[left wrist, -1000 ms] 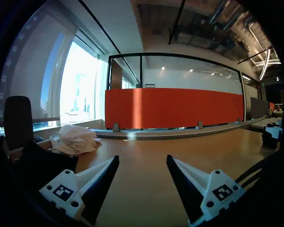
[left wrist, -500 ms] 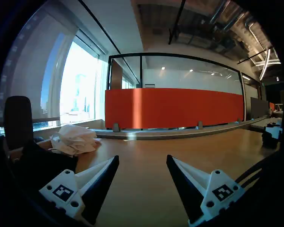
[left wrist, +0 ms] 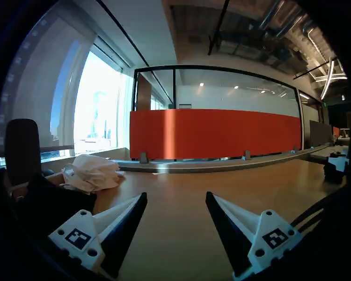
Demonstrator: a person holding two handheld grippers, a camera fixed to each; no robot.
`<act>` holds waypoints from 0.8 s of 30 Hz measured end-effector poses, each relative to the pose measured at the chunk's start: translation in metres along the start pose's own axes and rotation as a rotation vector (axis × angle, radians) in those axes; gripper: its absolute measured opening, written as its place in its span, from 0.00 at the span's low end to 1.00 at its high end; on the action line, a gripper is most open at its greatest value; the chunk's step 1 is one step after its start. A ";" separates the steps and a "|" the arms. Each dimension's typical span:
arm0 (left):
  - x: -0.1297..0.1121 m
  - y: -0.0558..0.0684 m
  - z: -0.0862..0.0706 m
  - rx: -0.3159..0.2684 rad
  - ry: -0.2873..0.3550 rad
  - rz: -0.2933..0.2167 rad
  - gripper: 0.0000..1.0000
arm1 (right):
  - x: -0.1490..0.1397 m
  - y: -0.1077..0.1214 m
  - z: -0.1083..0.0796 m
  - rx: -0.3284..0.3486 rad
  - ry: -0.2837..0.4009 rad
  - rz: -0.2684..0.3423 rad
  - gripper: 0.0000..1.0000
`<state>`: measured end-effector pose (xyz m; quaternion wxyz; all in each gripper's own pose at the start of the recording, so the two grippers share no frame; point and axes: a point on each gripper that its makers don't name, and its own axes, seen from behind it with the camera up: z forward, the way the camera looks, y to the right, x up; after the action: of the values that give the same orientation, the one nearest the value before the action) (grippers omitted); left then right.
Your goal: Fold towel
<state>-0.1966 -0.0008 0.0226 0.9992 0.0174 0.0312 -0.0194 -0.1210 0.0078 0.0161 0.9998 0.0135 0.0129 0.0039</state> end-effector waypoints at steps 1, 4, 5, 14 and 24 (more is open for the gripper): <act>0.000 0.000 0.000 0.000 0.000 0.000 0.93 | 0.000 0.000 0.000 0.000 0.000 0.000 1.00; 0.000 0.000 0.000 0.000 0.000 0.000 0.93 | 0.000 0.000 0.000 0.000 0.000 0.000 1.00; 0.000 0.000 0.000 0.000 0.000 0.000 0.93 | 0.000 0.000 0.000 0.000 0.000 0.000 1.00; 0.003 0.000 -0.001 0.000 -0.001 0.000 0.93 | 0.000 0.000 0.000 0.000 0.000 0.000 1.00; 0.005 -0.002 -0.002 0.000 -0.002 0.000 0.93 | 0.000 0.000 0.000 0.000 0.000 0.000 1.00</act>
<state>-0.1917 -0.0025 0.0199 0.9992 0.0173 0.0303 -0.0194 -0.1212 0.0076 0.0157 0.9998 0.0135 0.0130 0.0039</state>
